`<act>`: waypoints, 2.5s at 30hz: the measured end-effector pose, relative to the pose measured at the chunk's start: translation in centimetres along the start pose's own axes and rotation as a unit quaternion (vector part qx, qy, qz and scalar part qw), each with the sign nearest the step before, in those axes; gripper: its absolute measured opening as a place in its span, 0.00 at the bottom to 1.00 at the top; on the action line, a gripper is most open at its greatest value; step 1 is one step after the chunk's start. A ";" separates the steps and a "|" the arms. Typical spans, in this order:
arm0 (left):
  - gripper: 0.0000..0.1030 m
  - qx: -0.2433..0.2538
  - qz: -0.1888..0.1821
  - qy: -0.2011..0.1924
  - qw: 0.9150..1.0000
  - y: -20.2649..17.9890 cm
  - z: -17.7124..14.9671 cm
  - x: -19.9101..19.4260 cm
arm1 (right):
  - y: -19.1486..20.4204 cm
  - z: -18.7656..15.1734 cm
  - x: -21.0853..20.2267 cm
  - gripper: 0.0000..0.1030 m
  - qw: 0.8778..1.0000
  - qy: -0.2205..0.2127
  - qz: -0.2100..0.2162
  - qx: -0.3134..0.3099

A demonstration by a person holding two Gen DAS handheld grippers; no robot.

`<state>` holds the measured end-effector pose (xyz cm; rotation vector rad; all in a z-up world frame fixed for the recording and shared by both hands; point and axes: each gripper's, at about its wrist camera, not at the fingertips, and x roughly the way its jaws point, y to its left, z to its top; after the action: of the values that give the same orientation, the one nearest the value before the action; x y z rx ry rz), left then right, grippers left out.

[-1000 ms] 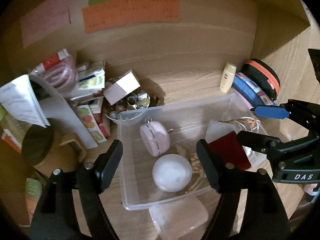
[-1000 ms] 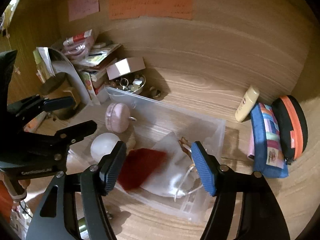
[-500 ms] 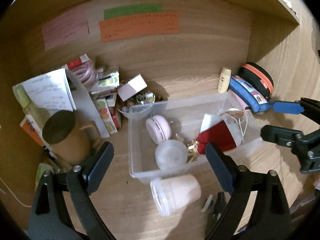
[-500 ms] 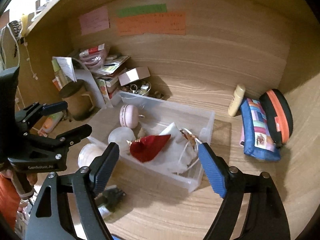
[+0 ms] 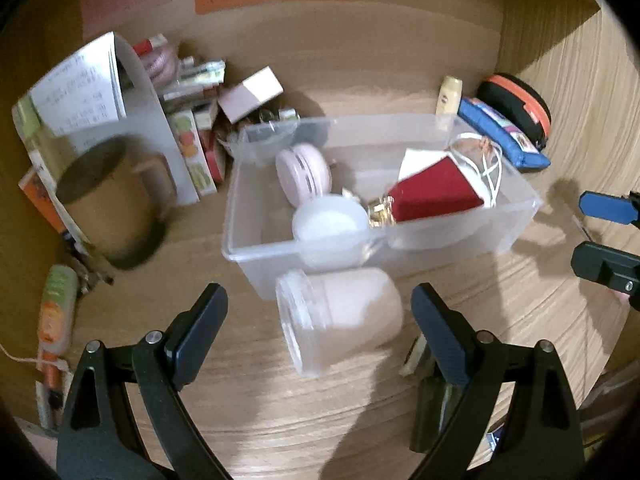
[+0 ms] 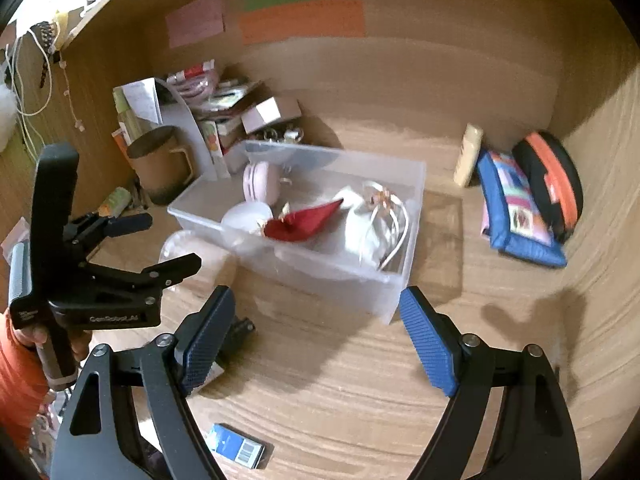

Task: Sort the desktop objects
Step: 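Grasp the white plastic jar with the left gripper, then grasp the green spray bottle with the right gripper while the left holds the jar, then carry the white jar and green bottle with both grippers over the clear box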

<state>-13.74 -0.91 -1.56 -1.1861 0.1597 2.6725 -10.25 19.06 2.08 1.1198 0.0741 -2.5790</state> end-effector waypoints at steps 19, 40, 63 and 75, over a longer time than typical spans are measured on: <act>0.83 -0.051 -0.012 0.026 0.998 0.8 -1.4 4.6 | 4.4 -5.0 4.6 0.80 0.996 0.067 0.057 -0.024; 0.66 -0.053 0.025 -0.008 0.998 5.3 -4.7 0.9 | 9.4 -5.3 7.6 0.80 0.989 0.106 0.090 -0.048; 0.64 -0.074 0.030 -0.033 0.996 6.3 -5.2 -0.6 | 5.7 -3.2 4.8 0.75 0.997 0.043 0.067 -0.024; 0.64 -0.080 0.026 -0.048 0.995 5.7 -4.9 -2.5 | 3.4 -2.3 1.8 0.75 0.999 0.005 0.051 -0.016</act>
<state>-9.88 -7.73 -2.93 -1.1085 -0.0394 2.8266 -8.72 15.78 -0.51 1.0954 0.0574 -2.4739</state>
